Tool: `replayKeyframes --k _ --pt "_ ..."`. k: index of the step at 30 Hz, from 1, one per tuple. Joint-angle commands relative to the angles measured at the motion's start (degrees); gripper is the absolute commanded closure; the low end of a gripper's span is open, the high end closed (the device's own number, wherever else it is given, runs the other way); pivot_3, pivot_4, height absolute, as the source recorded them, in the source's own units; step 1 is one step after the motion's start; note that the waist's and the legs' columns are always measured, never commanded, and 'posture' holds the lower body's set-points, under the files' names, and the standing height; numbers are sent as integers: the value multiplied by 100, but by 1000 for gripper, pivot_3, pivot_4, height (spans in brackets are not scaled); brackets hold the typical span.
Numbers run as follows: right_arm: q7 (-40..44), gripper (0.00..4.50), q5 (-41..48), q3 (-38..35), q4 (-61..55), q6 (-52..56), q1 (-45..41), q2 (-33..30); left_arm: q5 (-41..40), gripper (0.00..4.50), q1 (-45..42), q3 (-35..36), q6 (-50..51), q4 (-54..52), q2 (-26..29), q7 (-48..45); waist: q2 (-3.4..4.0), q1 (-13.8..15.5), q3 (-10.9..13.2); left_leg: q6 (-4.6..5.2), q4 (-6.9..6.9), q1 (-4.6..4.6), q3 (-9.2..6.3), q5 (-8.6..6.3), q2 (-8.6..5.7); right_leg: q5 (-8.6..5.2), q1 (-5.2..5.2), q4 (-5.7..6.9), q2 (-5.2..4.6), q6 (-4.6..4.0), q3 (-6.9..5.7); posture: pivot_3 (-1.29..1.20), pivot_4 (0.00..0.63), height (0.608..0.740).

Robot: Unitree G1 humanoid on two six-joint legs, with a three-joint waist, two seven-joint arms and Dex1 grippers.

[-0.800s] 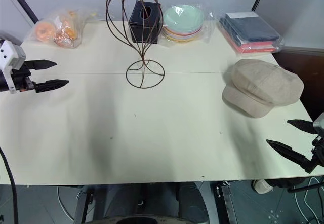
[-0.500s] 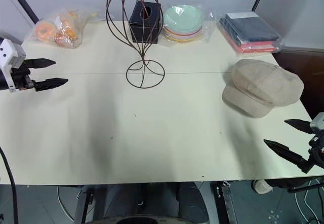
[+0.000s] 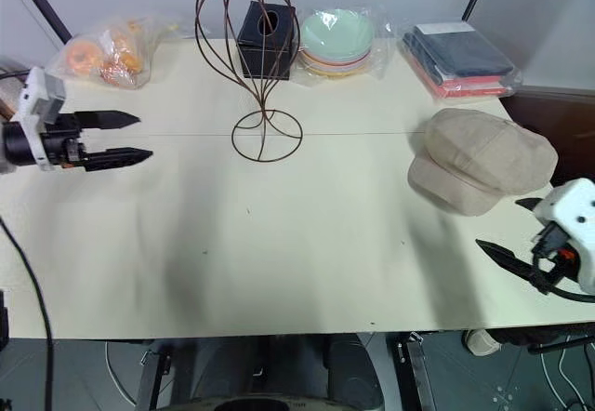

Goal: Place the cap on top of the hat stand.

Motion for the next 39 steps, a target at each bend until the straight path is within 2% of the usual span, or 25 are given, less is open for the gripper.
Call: replayKeyframes --k 1,4,10,14,20,29,30,31,37,38,39 --pt "-788 0 -494 657 -632 348 -303 -122 -647 49 158 57 651 -1166 -24 -30 0 -1 0 0 1 0 0 0 -1 0 0 1 0 0 0 0 150 740" --pt "-1451 0 -1057 1513 -860 553 -529 -94 -926 49 301 -58 949 -1793 -86 4 1 -2 0 0 2 1 -2 0 -2 0 -1 4 2 -1 0 0 150 740" --pt "-2992 0 -3040 4186 -424 642 -1484 -32 -1257 49 143 -365 1247 -2352 -456 196 0 4 -2 0 12 1 0 1 -8 -11 0 7 1 -21 3 0 150 740" --pt "-3459 0 -3898 5116 396 565 -2150 212 -1329 49 30 -496 1326 -2492 -622 330 -1 -5 -2 0 15 -2 0 1 -11 -11 -3 9 2 -20 3 0 150 740" --pt "-3746 0 -4581 5824 1751 131 -2904 772 -1396 49 -13 -508 1366 -2599 -744 526 1 -26 -2 1 14 -1 2 1 -12 -2 -15 31 4 -4 6 0 150 740" --pt "-3842 0 -4898 5924 3275 -813 -3537 1389 -1558 49 -31 -434 1493 -2745 -746 828 -23 -43 -16 -1 30 18 2 3 -12 -4 -4 62 4 -8 7 0 150 740" --pt "-3822 553 -4912 5895 3310 -881 -3542 1414 -1573 0 -29 -423 1501 -2764 -740 860 -24 -41 -17 -1 32 19 2 3 -12 -4 -2 64 4 -8 8 0 150 740" --pt "-3795 813 -4897 5854 3337 -943 -3536 1441 -1598 0 -27 -404 1522 -2786 -737 901 -24 -40 -17 -1 32 19 2 3 -12 -4 -2 64 4 -8 7 0 150 740" --pt "-3711 3889 -4969 5722 3480 -1161 -3510 1500 -1724 0 27 -281 1614 -2870 -695 1077 -25 -35 -18 -1 35 18 0 3 -12 -2 -3 67 3 -4 8 0 150 740" --pt "-3693 4331 -4990 5702 3505 -1184 -3524 1517 -1747 0 39 -253 1629 -2890 -687 1117 -26 -34 -18 -1 35 18 -1 3 -12 -2 -2 67 4 -4 8 0 150 740" --pt "-3705 4426 -5023 5661 3532 -1205 -3557 1540 -1782 0 62 -203 1656 -2918 -678 1179 -29 -35 -20 -1 34 18 -2 3 -12 -2 -2 68 4 -4 7 0 150 740"
